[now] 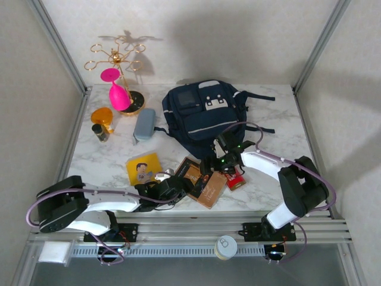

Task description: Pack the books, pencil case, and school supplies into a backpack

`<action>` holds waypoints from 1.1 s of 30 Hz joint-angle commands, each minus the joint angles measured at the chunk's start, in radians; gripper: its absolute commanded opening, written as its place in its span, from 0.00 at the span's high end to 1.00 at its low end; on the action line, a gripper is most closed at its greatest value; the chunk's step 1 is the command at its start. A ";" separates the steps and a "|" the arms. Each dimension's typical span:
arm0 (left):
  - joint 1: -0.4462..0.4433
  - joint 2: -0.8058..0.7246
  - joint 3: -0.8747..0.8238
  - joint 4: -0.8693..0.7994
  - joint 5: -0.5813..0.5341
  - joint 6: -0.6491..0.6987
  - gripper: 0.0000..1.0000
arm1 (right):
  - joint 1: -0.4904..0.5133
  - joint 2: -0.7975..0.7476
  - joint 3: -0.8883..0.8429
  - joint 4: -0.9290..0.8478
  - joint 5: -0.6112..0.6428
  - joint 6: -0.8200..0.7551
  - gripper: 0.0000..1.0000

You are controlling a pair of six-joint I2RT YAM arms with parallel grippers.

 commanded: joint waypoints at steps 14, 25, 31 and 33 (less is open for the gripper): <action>0.279 0.111 0.099 0.007 0.009 0.352 0.41 | 0.056 -0.059 -0.047 0.016 -0.080 0.112 0.10; 0.165 0.099 0.068 -0.096 0.017 0.237 0.41 | 0.087 0.028 -0.083 0.126 -0.119 0.126 0.16; 0.155 0.126 0.050 -0.068 0.012 0.229 0.44 | 0.090 -0.031 -0.054 0.128 -0.166 0.133 0.24; 0.155 0.128 0.055 -0.073 0.014 0.233 0.44 | 0.092 -0.050 -0.044 0.116 -0.166 0.133 0.26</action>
